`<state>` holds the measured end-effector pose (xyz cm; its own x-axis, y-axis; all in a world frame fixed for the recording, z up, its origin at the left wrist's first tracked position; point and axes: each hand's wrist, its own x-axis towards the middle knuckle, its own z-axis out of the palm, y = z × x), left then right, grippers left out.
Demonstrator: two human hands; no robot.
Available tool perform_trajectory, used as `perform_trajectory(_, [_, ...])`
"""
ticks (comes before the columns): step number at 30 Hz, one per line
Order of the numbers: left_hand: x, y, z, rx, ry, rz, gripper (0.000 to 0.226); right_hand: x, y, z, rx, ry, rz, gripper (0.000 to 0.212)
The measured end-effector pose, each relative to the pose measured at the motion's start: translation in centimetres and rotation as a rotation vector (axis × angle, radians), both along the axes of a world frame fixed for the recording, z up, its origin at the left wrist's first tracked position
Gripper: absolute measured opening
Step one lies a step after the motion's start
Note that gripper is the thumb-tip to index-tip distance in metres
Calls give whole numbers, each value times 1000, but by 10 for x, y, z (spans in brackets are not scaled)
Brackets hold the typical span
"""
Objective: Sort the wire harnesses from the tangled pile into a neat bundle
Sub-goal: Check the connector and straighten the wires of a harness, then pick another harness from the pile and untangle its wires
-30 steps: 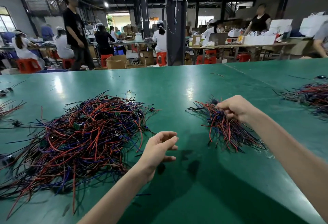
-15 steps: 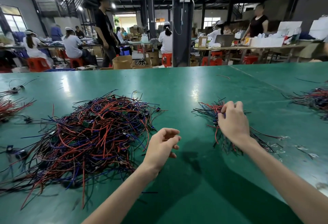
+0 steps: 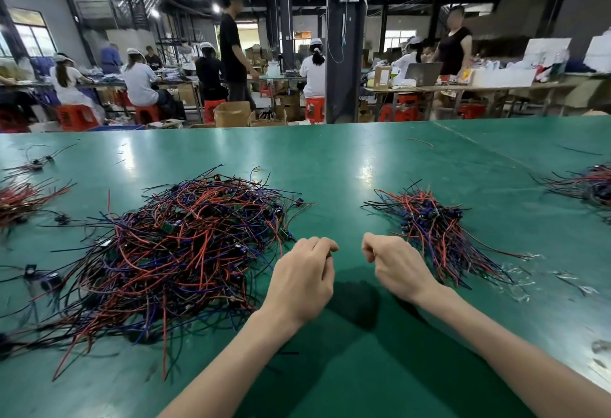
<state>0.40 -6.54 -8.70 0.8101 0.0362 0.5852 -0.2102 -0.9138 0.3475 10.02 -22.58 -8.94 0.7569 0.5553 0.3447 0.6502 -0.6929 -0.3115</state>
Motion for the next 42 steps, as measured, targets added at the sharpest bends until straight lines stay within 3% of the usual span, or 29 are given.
perform_trajectory(8, [9,43,31,6,-94,311,26,-2,3,-14,-2,63,35,25])
perform_trajectory(11, [16,79,46,73,9,538,40,-1,6,-18,-2,56,43,24])
perform_trajectory(15, [19,124,63,107,172,777,40,0,6,-18,13,70,27,25])
perform_trajectory(19, [15,150,58,83,372,830,37,-1,7,-18,13,78,20,23])
perform_trajectory(27, [9,152,63,-52,-14,769,15,-4,8,-17,16,87,13,21])
perform_trajectory(32, [8,149,81,-50,-206,724,20,-5,7,-14,16,92,25,22])
perform_trajectory(37, [9,146,92,-335,-306,617,25,-7,7,-13,28,102,14,21])
perform_trajectory(42, [10,137,92,-959,-239,282,13,-7,7,-13,31,96,14,22])
